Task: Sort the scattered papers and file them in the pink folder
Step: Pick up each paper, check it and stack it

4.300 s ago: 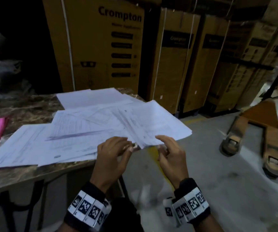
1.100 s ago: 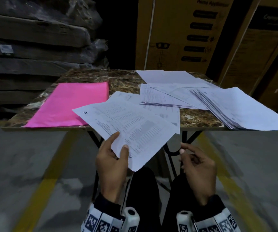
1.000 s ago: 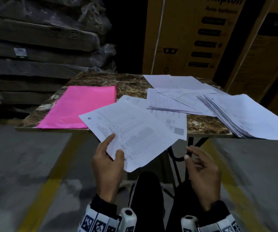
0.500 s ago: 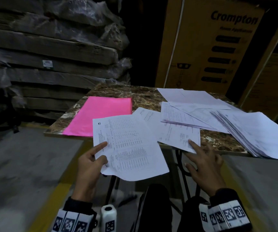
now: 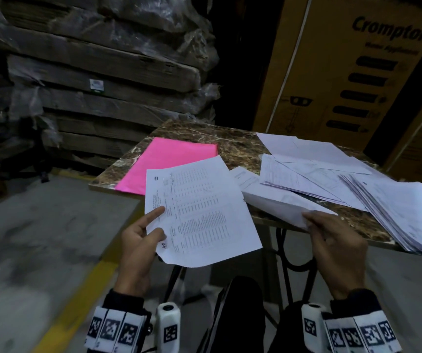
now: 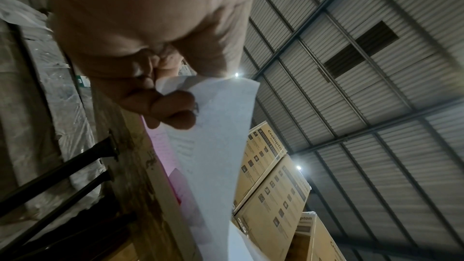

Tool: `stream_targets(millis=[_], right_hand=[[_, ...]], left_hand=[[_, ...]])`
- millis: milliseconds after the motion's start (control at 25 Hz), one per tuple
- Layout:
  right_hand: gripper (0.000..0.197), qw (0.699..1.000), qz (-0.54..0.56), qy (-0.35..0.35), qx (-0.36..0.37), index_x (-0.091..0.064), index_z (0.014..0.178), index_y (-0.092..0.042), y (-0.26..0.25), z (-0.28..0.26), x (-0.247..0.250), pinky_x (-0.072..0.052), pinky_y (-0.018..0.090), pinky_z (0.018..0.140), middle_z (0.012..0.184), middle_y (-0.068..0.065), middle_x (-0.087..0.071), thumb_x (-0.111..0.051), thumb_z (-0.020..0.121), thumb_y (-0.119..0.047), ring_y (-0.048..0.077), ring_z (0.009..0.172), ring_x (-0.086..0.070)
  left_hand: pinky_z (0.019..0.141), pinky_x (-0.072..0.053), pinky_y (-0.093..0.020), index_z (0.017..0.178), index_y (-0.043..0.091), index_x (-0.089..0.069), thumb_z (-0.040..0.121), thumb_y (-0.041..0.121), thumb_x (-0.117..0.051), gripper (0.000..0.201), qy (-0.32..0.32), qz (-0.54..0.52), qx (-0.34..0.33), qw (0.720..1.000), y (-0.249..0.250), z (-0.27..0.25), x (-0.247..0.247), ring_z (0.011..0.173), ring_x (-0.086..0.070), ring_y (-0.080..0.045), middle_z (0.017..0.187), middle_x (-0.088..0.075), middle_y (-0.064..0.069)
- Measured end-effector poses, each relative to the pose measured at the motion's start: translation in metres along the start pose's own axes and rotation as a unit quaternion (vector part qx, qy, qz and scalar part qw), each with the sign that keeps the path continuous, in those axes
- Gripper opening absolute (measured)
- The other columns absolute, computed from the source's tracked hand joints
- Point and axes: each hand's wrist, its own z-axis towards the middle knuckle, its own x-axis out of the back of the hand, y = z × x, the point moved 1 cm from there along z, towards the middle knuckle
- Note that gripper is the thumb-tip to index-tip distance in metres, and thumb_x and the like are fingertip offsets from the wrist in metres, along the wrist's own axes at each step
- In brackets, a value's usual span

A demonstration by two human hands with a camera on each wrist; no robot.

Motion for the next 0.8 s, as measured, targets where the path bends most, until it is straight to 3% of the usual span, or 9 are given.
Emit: stream_targets(millis=[120,240,280,400,560,680,800], right_hand=[[0.024,0.999,0.012,0.036,-0.034,-0.076,0.101,-0.001,-0.008,0.005,-0.002,-0.043,0.010,0.092,0.099,0.002,-0.071,-0.066,0.084,0.013,0.008,0.094,-0.063],[0.028,0.994,0.040,0.067,-0.076,-0.075,0.104,-0.004,-0.016,0.009,-0.005,-0.044,0.007,0.088,0.102,0.005,-0.073,-0.065,0.085,0.012,0.006,0.095,-0.063],[0.029,0.993,0.047,0.077,-0.081,-0.075,0.106,-0.005,-0.020,0.010,-0.009,-0.046,0.009,0.088,0.104,0.005,-0.072,-0.065,0.085,0.012,0.006,0.096,-0.064],[0.031,0.995,0.055,0.073,-0.032,-0.073,0.110,-0.005,-0.038,0.011,-0.024,-0.055,0.028,0.091,0.109,0.000,-0.070,-0.067,0.084,0.011,0.013,0.100,-0.068],[0.032,0.992,0.124,0.020,0.022,-0.074,0.110,-0.004,-0.058,0.003,-0.055,-0.057,0.033,0.092,0.112,0.001,-0.072,-0.070,0.083,0.013,0.010,0.106,-0.068],[0.033,0.981,0.182,-0.066,0.035,-0.073,0.115,-0.008,-0.068,-0.007,-0.079,-0.057,0.035,0.090,0.117,-0.001,-0.072,-0.067,0.087,0.009,0.006,0.113,-0.066],[0.034,0.969,0.204,-0.134,0.042,-0.073,0.118,-0.012,-0.071,-0.013,-0.092,-0.056,0.033,0.093,0.121,-0.004,-0.070,-0.064,0.090,0.005,0.004,0.117,-0.063]], left_hand=[[0.068,-0.059,-0.035,0.116,0.017,-0.073,0.086,-0.015,-0.049,0.050,0.017,0.000,-0.002,1.000,0.001,0.002,0.002,0.103,-0.071,-0.020,0.119,-0.072,0.000],[0.076,-0.056,-0.043,0.116,0.015,-0.072,0.087,-0.015,-0.048,0.048,0.032,0.010,0.003,0.999,0.000,0.003,0.005,0.097,-0.073,-0.019,0.114,-0.073,0.003],[0.077,-0.054,-0.046,0.115,0.016,-0.073,0.087,-0.015,-0.048,0.048,0.032,0.016,0.003,0.999,-0.001,0.003,0.007,0.093,-0.073,-0.019,0.112,-0.074,0.005],[0.074,-0.051,-0.051,0.113,0.017,-0.074,0.086,-0.015,-0.048,0.049,0.022,0.040,0.011,0.999,-0.001,0.003,0.005,0.086,-0.073,-0.023,0.112,-0.075,0.002],[0.079,-0.055,-0.061,0.117,0.018,-0.072,0.086,-0.014,-0.050,0.050,-0.017,0.060,0.027,0.998,-0.002,0.000,-0.010,0.098,-0.072,-0.027,0.118,-0.072,0.000],[0.084,-0.060,-0.049,0.118,0.019,-0.072,0.090,-0.011,-0.055,0.044,-0.042,0.048,0.028,0.998,-0.001,-0.001,-0.020,0.107,-0.070,-0.021,0.121,-0.071,0.002],[0.092,-0.057,-0.048,0.119,0.027,-0.071,0.093,0.014,-0.067,0.029,-0.052,0.047,0.026,0.997,-0.003,0.000,-0.024,0.114,-0.067,-0.019,0.126,-0.069,0.005]])
